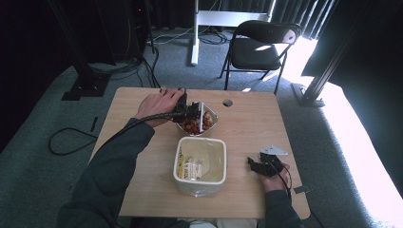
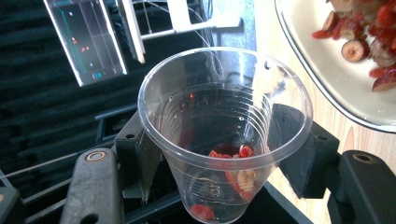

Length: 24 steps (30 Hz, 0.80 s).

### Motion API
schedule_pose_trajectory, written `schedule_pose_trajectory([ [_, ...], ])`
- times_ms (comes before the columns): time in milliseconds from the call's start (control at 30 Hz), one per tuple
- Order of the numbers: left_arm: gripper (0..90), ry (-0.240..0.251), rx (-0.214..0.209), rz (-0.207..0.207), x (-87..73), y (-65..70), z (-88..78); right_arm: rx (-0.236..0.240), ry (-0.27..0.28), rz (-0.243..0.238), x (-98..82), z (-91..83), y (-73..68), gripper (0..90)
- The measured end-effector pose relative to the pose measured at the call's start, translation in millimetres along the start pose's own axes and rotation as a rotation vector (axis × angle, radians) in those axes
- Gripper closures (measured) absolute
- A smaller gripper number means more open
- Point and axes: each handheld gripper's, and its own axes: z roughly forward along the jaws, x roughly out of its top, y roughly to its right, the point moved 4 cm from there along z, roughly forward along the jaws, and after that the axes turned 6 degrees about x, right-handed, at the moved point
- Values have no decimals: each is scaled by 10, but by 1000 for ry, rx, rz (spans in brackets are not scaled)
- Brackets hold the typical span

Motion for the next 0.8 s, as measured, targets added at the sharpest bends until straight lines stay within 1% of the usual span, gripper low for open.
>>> schedule_pose_trajectory([
  [100,372,10,-1,-9,-4,9,-14,0,0,0,0,0,0,366],
  [133,372,-2,3,-1,-13,11,-6,0,0,0,0,0,0,366],
  [200,372,-2,0,-3,-23,19,-4,0,0,0,0,0,0,366],
  [267,371,3,2,-3,-17,14,-22,0,0,0,0,0,0,366],
  [300,371,22,6,-8,1,-4,-56,0,0,0,0,0,0,366],
  [333,372,14,9,-7,-7,-9,-36,0,0,0,0,0,0,366],
  [400,372,-19,9,4,-40,-3,18,0,0,0,0,0,0,366],
  [433,371,-24,10,13,-41,6,24,-1,0,0,0,0,-1,366],
  [467,372,-16,8,15,-24,11,4,0,0,0,0,0,0,366],
  [533,372,14,21,20,29,13,-50,1,0,0,0,0,1,366],
  [567,372,16,22,23,39,8,-47,0,0,-1,0,0,1,366],
  [633,372,-21,19,38,7,17,21,0,0,0,0,0,0,366],
  [667,372,-30,14,42,-7,26,37,0,0,0,0,0,0,366],
  [733,371,-12,15,35,15,29,-3,0,0,0,0,0,0,366],
  [800,371,20,21,23,56,10,-48,1,0,-1,0,0,1,366],
])
